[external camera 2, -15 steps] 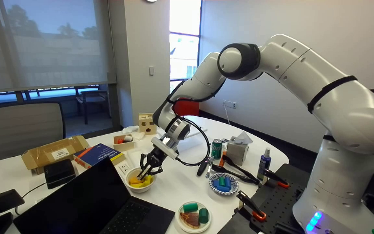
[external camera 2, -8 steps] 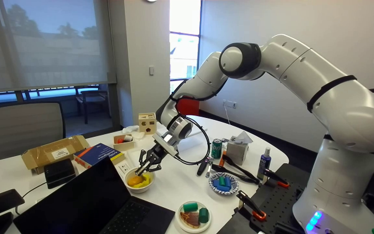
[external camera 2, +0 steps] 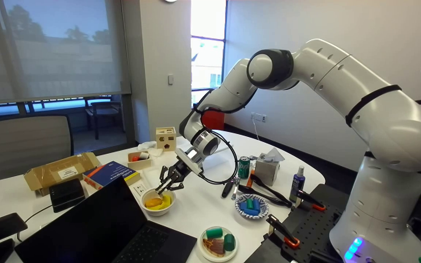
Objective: Use the silver spoon to stir the contents in the white bowl.
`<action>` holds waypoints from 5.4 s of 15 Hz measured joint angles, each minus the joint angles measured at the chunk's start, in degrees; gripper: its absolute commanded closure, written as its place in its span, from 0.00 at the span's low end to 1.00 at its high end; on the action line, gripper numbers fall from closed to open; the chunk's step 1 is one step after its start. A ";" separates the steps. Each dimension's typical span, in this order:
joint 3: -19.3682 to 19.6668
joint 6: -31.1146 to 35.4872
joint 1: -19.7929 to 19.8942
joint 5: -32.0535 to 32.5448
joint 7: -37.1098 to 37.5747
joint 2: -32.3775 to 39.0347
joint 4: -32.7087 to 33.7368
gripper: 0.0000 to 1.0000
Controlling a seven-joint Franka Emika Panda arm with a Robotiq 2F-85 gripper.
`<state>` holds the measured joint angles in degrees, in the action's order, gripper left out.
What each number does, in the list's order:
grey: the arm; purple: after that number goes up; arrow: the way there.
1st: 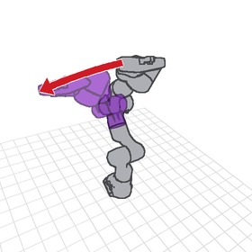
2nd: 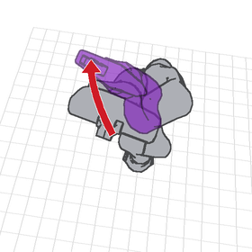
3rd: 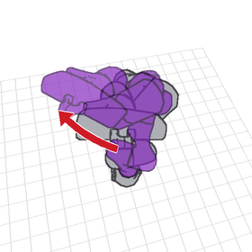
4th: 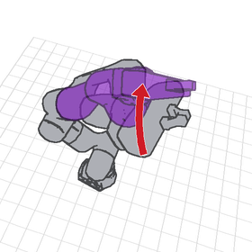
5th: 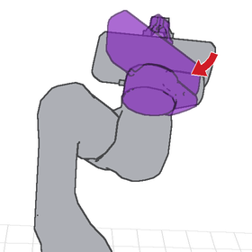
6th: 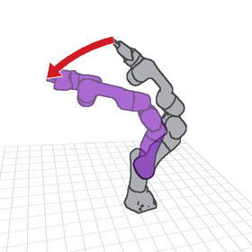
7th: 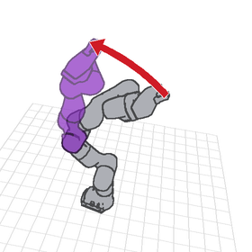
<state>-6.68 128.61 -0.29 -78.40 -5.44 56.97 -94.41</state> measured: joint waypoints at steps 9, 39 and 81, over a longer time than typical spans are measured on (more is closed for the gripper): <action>0.44 -2.28 -1.73 1.26 2.33 1.21 0.04 0.96; -0.41 -5.53 1.20 -7.21 -5.72 2.17 0.23 0.96; -1.06 39.51 -1.04 34.75 25.45 -8.12 -13.61 0.00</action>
<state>-7.74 168.12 -1.32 -43.65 20.01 48.85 -108.02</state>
